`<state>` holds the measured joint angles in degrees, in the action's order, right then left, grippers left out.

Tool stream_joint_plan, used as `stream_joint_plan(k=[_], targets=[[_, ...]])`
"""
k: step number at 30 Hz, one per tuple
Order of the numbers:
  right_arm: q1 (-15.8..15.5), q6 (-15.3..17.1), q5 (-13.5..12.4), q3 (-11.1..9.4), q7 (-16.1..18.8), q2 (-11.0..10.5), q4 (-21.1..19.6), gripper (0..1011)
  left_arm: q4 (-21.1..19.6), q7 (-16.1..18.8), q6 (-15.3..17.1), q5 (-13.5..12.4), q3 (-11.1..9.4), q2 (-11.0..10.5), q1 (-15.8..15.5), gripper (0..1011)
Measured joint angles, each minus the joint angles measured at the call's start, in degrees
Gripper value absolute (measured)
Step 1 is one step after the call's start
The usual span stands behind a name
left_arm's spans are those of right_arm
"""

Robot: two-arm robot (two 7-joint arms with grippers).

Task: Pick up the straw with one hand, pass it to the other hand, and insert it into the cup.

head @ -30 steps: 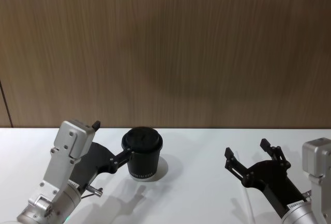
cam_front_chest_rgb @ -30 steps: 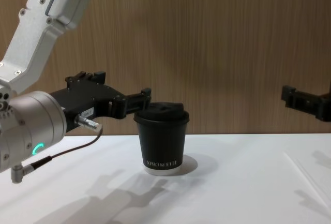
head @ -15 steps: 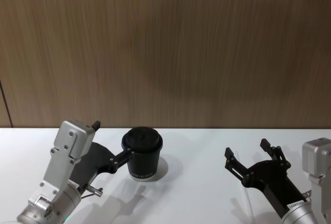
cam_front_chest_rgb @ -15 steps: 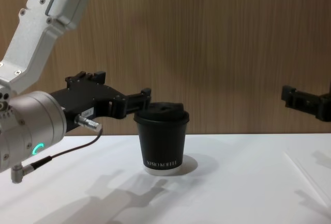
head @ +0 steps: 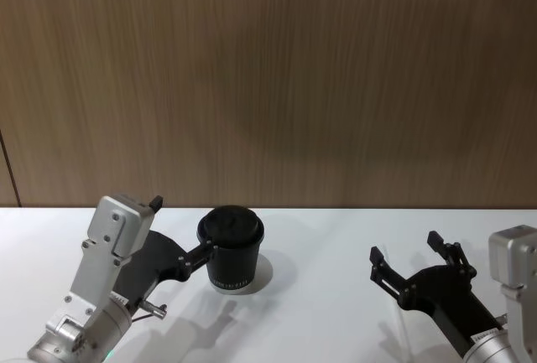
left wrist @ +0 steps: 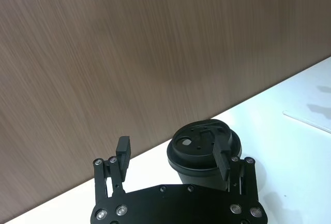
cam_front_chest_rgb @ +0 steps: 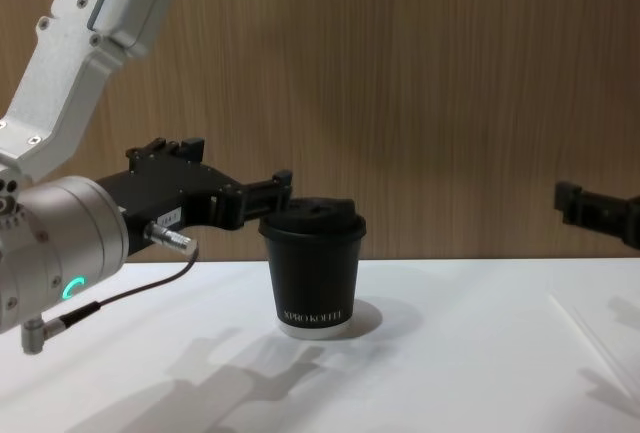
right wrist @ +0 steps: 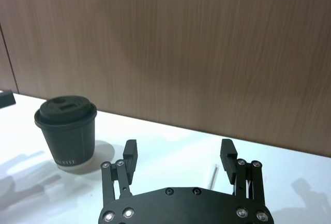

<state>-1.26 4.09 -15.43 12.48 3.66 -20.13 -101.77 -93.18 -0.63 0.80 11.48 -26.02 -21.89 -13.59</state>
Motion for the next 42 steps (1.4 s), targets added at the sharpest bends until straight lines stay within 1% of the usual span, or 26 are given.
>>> stream_joint_plan(k=[11,20,23,24,31,42], targets=[[-0.7,5.1,1.8,-0.1,-0.5,-1.4,-1.4,1001,0.0,0.0,0.0,0.0,0.0,0.0,0.0,1003],[-1.2,8.9,2.4,0.1,-0.4,-1.9,-2.3,1001,0.0,0.0,0.0,0.0,0.0,0.0,0.0,1003],[-1.4,10.3,2.3,0.0,-0.4,-1.8,-2.5,1001,0.0,0.0,0.0,0.0,0.0,0.0,0.0,1003],[-1.5,11.1,2.1,-0.1,-0.3,-1.6,-2.7,1001,0.0,0.0,0.0,0.0,0.0,0.0,0.0,1002],[-2.3,14.3,1.1,-0.6,-0.3,-0.7,-3.0,1001,0.0,0.0,0.0,0.0,0.0,0.0,0.0,1003],[-3.8,17.1,0.7,-1.0,-0.8,0.2,-3.0,1001,0.0,0.0,0.0,0.0,0.0,0.0,0.0,1003]])
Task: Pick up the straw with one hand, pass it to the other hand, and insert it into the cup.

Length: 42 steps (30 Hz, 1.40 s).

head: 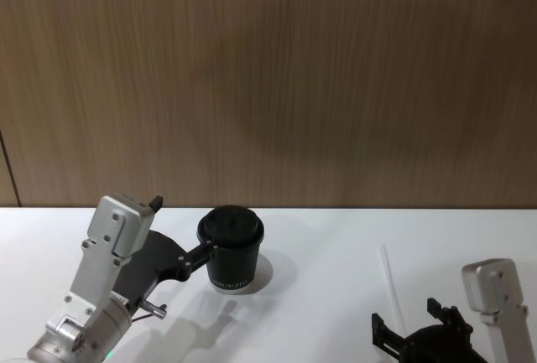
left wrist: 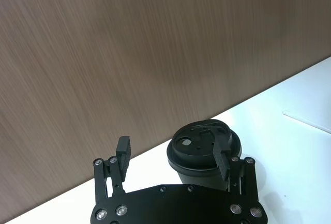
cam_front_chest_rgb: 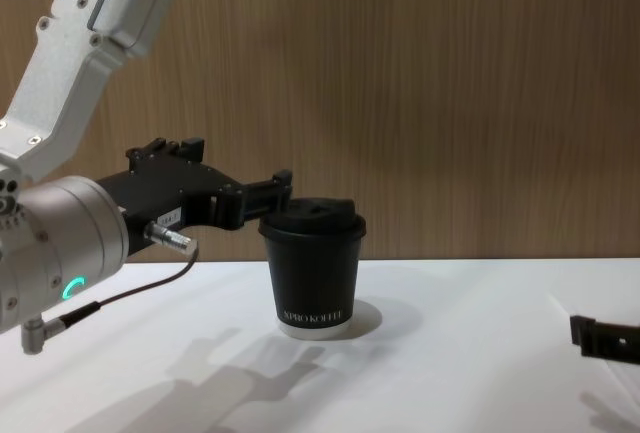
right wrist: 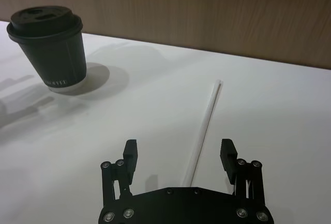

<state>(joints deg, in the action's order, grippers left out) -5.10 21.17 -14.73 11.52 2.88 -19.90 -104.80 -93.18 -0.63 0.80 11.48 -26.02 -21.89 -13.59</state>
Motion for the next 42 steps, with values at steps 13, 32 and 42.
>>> stream_joint_plan(k=[13,32,42], targets=[[-1.0,-1.0,2.9,0.8,-0.3,-0.9,0.0,1001,0.0,0.0,0.0,0.0,0.0,0.0,0.0,1002],[-1.7,2.3,2.1,-0.2,0.5,0.4,-1.3,1001,0.0,0.0,0.0,0.0,0.0,0.0,0.0,1003],[-2.2,5.2,1.3,-1.1,0.7,1.2,-2.5,1001,0.0,0.0,0.0,0.0,0.0,0.0,0.0,1003]])
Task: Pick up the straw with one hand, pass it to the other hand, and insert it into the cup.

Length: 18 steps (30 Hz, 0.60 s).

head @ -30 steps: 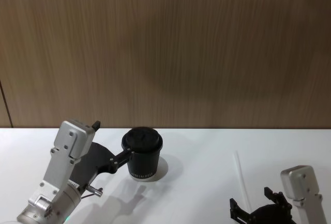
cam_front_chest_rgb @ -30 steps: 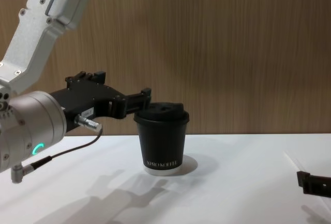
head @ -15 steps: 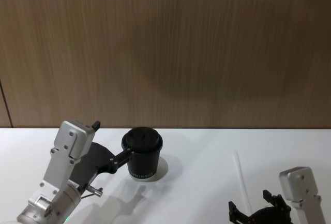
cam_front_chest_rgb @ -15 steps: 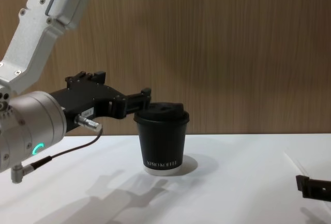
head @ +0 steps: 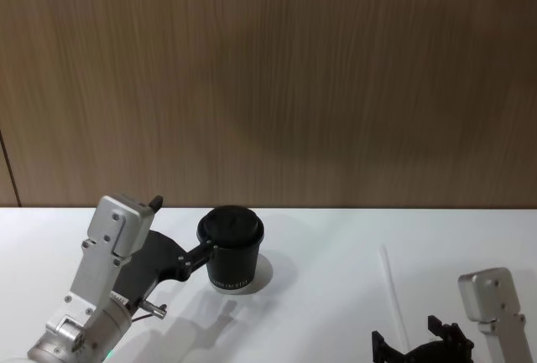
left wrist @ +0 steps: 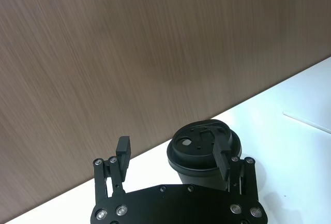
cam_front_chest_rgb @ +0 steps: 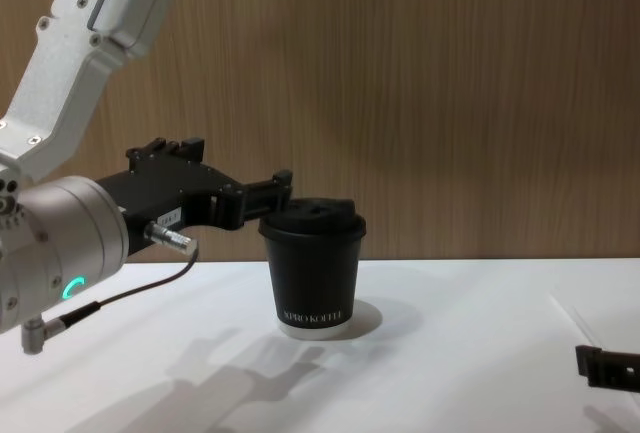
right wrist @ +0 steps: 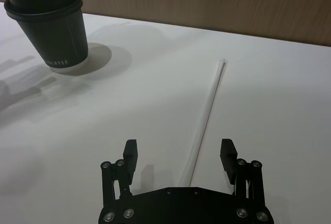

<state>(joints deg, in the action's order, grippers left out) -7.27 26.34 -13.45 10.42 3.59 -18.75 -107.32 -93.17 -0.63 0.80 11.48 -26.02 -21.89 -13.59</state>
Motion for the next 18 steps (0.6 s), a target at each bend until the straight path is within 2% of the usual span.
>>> stream_joint_plan(k=[18], targets=[[-0.3,2.5,0.3,-0.7,1.0,0.0,0.1,1001,0.0,0.0,0.0,0.0,0.0,0.0,0.0,1003]])
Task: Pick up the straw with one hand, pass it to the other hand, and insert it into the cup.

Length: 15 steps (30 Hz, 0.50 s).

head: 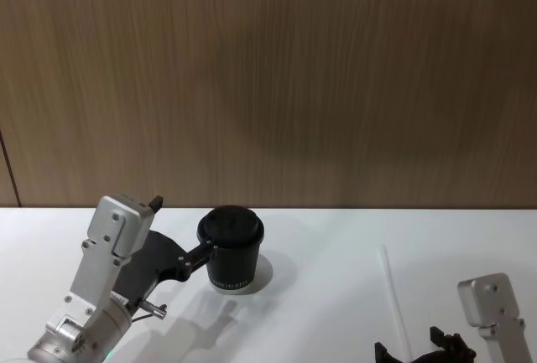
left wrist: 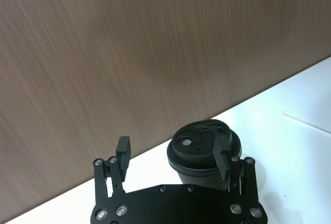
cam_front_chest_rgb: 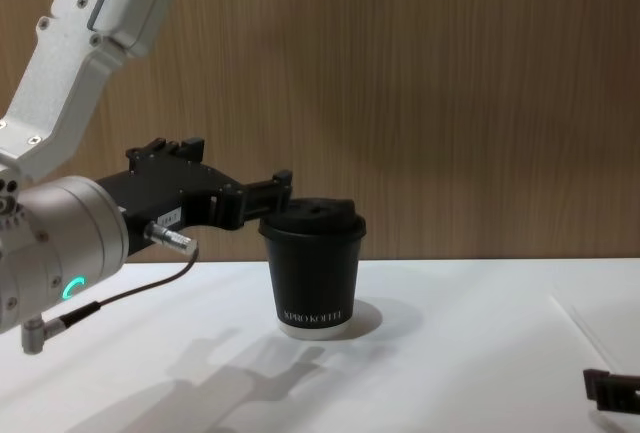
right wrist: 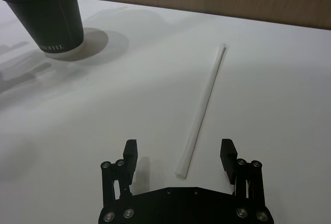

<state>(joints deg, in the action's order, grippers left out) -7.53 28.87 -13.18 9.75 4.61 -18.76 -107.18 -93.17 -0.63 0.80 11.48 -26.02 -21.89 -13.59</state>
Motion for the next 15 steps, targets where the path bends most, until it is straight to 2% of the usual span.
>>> stream_joint_plan(k=[15], targets=[[1.1,1.2,-0.5,-0.5,1.3,0.8,2.2,1001,0.0,0.0,0.0,0.0,0.0,0.0,0.0,1003]])
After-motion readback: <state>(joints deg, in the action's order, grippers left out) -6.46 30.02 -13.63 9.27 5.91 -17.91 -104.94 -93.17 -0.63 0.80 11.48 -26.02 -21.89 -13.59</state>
